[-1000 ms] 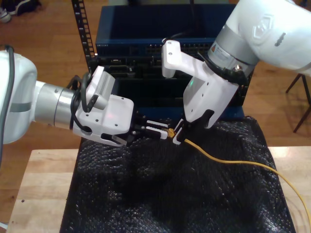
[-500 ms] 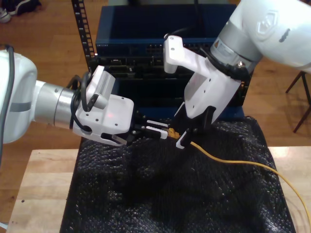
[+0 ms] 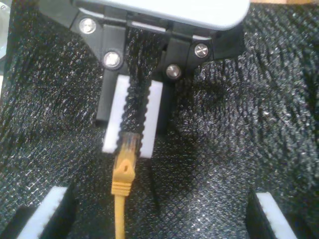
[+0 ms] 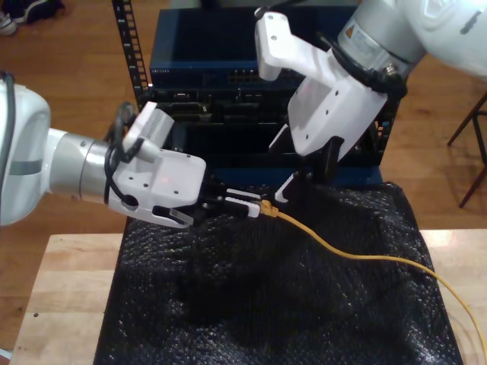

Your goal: Grab the cable and plug it in

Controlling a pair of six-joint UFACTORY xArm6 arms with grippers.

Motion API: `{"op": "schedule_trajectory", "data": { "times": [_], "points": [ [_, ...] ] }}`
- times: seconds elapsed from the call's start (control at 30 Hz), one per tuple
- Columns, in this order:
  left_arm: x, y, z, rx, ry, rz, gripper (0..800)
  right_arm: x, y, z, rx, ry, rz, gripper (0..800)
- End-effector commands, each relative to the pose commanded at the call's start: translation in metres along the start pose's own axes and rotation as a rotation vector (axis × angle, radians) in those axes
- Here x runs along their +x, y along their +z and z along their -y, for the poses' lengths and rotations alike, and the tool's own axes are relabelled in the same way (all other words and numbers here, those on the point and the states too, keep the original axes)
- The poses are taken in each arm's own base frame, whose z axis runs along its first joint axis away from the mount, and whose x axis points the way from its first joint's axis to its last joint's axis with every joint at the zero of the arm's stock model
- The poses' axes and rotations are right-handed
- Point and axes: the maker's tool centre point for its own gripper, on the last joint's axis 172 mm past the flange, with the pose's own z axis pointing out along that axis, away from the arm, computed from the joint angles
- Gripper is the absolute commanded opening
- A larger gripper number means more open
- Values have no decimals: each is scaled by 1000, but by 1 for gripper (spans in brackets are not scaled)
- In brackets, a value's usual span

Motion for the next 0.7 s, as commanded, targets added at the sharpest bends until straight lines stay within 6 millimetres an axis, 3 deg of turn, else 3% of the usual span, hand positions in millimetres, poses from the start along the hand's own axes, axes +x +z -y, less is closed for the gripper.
{"op": "schedule_trajectory", "data": {
  "times": [0.13, 0.53, 0.7],
  "points": [
    [0, -9, 1, -6, -50, -40, 9, 4, -9, 4, -19, -54, -6, 796],
    [3, -9, -17, -129, -160, -137, 9, 14, -34, 13, -138, -241, -33, 791],
    [13, -24, -10, -122, -179, -225, 8, 16, -46, 12, -233, -287, -47, 769]
  ]
}}
